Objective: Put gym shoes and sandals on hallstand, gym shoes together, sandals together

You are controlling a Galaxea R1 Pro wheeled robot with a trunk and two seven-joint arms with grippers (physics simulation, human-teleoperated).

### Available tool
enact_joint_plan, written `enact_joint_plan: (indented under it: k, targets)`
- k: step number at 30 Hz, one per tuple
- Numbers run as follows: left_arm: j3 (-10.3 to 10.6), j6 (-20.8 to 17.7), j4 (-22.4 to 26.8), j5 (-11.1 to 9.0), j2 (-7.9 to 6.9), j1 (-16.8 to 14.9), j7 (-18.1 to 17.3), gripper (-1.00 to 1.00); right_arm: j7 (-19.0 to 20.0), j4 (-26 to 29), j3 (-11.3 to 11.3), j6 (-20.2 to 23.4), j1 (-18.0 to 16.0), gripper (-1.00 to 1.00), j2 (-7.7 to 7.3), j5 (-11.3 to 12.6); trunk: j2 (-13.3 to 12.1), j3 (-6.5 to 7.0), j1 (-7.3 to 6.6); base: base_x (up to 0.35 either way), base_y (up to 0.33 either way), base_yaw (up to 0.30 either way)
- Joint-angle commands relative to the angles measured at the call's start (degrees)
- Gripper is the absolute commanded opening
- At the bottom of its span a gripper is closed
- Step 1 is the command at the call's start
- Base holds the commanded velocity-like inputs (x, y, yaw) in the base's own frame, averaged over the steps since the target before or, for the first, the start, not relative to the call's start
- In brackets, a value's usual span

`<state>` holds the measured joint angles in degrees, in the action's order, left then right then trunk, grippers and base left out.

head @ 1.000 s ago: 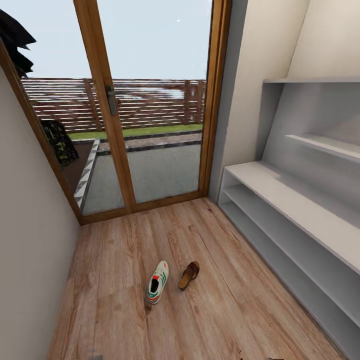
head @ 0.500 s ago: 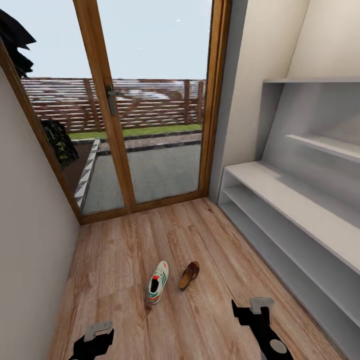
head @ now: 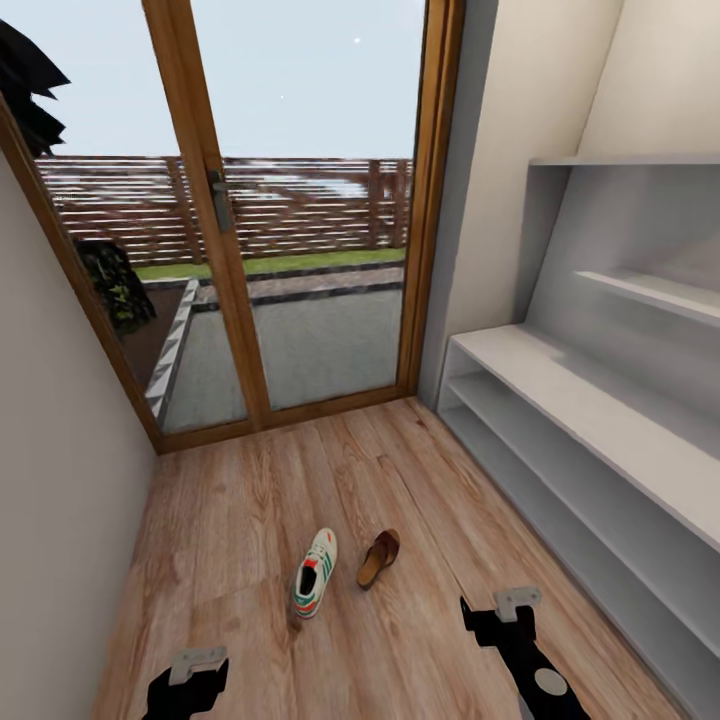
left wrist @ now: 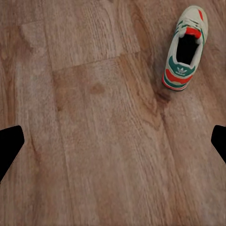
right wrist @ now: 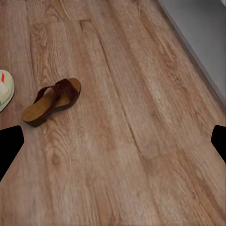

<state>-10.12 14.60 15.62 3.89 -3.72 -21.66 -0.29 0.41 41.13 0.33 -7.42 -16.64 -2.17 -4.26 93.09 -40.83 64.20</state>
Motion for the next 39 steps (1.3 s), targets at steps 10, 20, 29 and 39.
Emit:
enact_joint_plan:
  k: [10, 20, 29, 39]
  targets:
    - [-0.3, 0.4, -0.1, 0.7, 0.10, -0.1, 0.0, 1.00, 0.0, -0.1, 0.0, -0.2, 0.0, 1.00, -0.02, -0.7, 0.0, -0.06, 0.02, 0.310, 0.000, 0.002]
    - [-0.3, 0.5, -0.1, 0.8, 0.11, -0.1, 0.0, 1.00, 0.0, -0.2, -0.2, -0.2, 0.0, 1.00, -0.02, -0.7, 0.0, -0.50, 0.02, 0.329, -0.018, 0.158]
    - [-0.4, 0.7, -0.1, 0.8, 0.11, -0.1, 0.0, 1.00, -0.1, -0.1, -0.2, -0.2, -0.1, 1.00, -0.02, -0.7, 0.0, -0.72, 0.02, 0.246, -0.085, 0.089]
    - [-0.4, 0.7, -0.1, 0.8, 0.11, -0.1, 0.1, 1.00, -0.1, 0.0, -0.2, -0.2, 0.0, 1.00, -0.02, -0.7, 0.0, -0.74, 0.02, 0.020, -0.006, 0.004]
